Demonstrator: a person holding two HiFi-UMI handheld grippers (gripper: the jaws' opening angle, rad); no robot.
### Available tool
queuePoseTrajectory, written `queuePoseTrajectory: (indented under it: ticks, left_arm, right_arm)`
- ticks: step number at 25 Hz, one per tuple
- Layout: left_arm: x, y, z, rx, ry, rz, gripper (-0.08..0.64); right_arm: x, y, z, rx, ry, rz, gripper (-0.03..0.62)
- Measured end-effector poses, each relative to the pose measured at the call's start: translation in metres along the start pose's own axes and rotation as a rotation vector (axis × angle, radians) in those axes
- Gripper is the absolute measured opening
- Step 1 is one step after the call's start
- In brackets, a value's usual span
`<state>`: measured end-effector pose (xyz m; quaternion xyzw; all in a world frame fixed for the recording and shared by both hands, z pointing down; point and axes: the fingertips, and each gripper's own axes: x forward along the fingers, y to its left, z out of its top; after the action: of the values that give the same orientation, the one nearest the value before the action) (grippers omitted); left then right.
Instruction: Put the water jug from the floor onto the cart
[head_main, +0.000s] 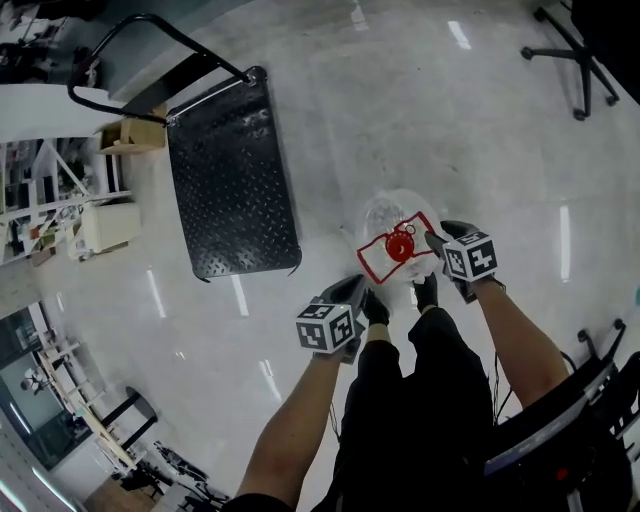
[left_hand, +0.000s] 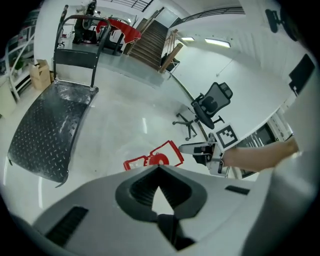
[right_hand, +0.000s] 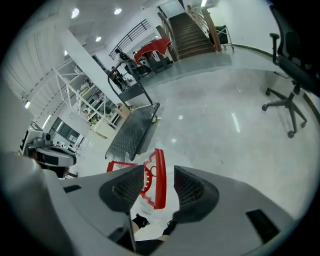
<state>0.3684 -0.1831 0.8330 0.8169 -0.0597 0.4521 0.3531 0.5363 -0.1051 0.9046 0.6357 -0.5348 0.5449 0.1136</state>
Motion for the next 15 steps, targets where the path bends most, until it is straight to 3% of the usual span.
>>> queuePoseTrajectory:
  ticks: [15]
  left_arm:
    - [0.013,0.017,-0.030,-0.028,0.060,0.027,0.000]
  right_arm:
    - [0.049,-0.009,-0.036,0.012,0.121,0.022,0.162]
